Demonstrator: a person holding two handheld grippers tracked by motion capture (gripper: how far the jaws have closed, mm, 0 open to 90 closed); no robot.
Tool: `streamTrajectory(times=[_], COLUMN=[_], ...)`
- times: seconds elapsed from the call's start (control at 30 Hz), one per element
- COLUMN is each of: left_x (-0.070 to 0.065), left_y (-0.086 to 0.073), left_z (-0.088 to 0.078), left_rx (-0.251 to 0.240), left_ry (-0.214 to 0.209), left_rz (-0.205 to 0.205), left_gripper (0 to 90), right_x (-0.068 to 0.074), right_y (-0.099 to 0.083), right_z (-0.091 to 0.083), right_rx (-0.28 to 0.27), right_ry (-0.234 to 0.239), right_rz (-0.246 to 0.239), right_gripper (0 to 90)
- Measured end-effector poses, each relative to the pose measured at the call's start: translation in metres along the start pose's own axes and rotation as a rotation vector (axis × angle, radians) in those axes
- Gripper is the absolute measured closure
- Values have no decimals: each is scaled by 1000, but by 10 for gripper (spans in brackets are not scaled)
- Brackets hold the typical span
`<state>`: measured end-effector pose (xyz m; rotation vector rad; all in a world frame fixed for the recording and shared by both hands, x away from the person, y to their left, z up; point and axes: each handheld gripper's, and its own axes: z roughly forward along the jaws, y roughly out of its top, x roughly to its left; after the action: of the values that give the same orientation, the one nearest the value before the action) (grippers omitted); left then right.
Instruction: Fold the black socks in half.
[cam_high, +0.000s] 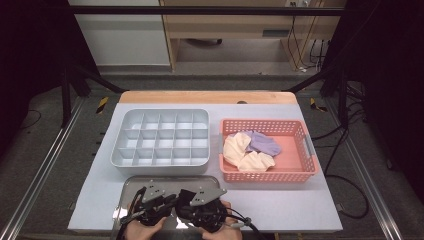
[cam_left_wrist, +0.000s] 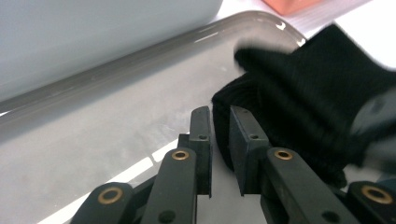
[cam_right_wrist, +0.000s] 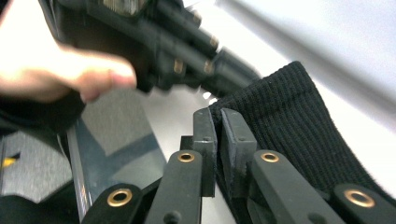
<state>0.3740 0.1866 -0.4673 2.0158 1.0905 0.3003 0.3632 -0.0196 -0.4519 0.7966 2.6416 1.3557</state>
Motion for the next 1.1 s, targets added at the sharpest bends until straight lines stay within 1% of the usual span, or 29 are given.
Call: streamTrajectory(times=[0.07,0.13,0.17,0.23,0.3,0.33,0.37,0.4,0.43,0.47,0.53,0.57,0.63,0.67,0.7,0.73,0.8,0.83,0.87,0.9,0.93,0.97,1.0,1.03,1.1], left_x=[4,6,6,3,-3,-7,-10,-13,-14,-14,-11,-11,-10,-10,-9,-9,-8,-8,-7,-6,-4,-3,-2,-2,-2], left_y=[1,4,6,10,14,15,15,15,15,14,13,12,11,10,10,10,8,7,6,5,3,2,1,1,1], left_z=[-4,-9,-11,-14,-13,-11,-8,-4,-1,3,8,9,9,8,8,7,6,5,4,2,1,1,0,0,0], left_rx=[-21,-46,-58,-84,-97,-96,-86,-71,-59,-47,-17,-15,-7,-9,-5,-3,-3,-4,-5,-5,-7,-8,-9,-11,-11], left_ry=[6,3,2,-19,-33,-34,-23,2,18,32,37,36,30,37,38,42,46,51,58,55,54,50,49,48,47], left_rz=[-17,-29,-30,-27,-11,8,27,56,70,72,70,63,62,65,70,70,66,66,59,51,45,41,33,31,32], left_gripper=[788,787,782,746,697,668,641,616,593,581,567,565,564,564,564,565,564,565,565,564,563,563,563,563,563], right_x=[-1,-2,-2,-1,-1,-1,-1,0,0,0,0,-1,-5,-8,-13,-16,-23,-27,-29,-31,-34,-35,-36,-37,-37], right_y=[-5,-9,-10,-9,-9,-9,-10,-10,-10,-9,-9,-8,-6,-6,-6,-6,-11,-16,-19,-22,-25,-27,-29,-29,-28], right_z=[7,13,14,15,15,15,16,15,15,14,11,8,-2,-8,-16,-20,-27,-29,-29,-28,-26,-22,-20,-18,-17], right_rx=[35,51,54,55,52,54,53,51,51,50,37,26,2,-16,-32,-29,-3,20,35,50,62,74,76,66,66], right_ry=[7,16,13,11,13,13,13,16,17,19,31,30,13,0,-24,-41,-91,-119,-134,-151,-160,-169,-171,-173,-183], right_rz=[4,10,9,4,5,4,6,6,7,10,17,25,36,44,57,65,90,98,103,109,108,118,113,105,93], right_gripper=[853,850,848,844,838,834,830,824,809,797,769,758,758,764,785,801,827,844,850,859,866,871,874,875,871])
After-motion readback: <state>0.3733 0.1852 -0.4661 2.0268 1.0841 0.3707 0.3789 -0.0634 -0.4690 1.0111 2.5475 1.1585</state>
